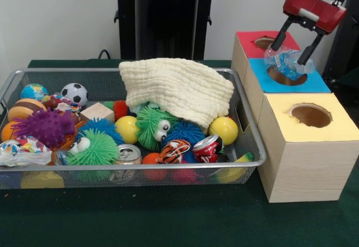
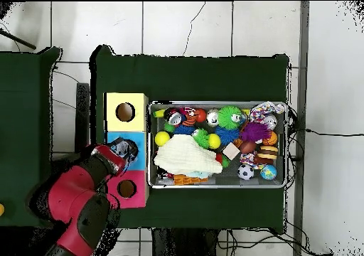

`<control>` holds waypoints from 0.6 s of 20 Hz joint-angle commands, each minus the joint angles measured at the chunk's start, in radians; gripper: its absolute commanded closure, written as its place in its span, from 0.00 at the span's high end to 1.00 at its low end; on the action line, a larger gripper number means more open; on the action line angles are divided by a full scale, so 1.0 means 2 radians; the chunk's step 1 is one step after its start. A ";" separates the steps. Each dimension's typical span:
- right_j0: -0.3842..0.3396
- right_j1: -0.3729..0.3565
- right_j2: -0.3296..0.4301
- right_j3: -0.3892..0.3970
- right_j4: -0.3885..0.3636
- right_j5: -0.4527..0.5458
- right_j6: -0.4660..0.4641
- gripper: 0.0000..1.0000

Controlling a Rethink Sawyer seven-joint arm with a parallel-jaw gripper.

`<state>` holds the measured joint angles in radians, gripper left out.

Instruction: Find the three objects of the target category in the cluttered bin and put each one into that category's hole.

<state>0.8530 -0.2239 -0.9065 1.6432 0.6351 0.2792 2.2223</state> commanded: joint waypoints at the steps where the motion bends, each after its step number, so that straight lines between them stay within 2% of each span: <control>1: -0.015 0.002 0.095 0.050 -0.021 0.007 0.078 1.00; 12: -0.018 0.002 0.097 0.050 -0.020 0.005 0.080 1.00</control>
<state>0.8523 -0.2360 -0.9028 1.6539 0.6351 0.2771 2.2223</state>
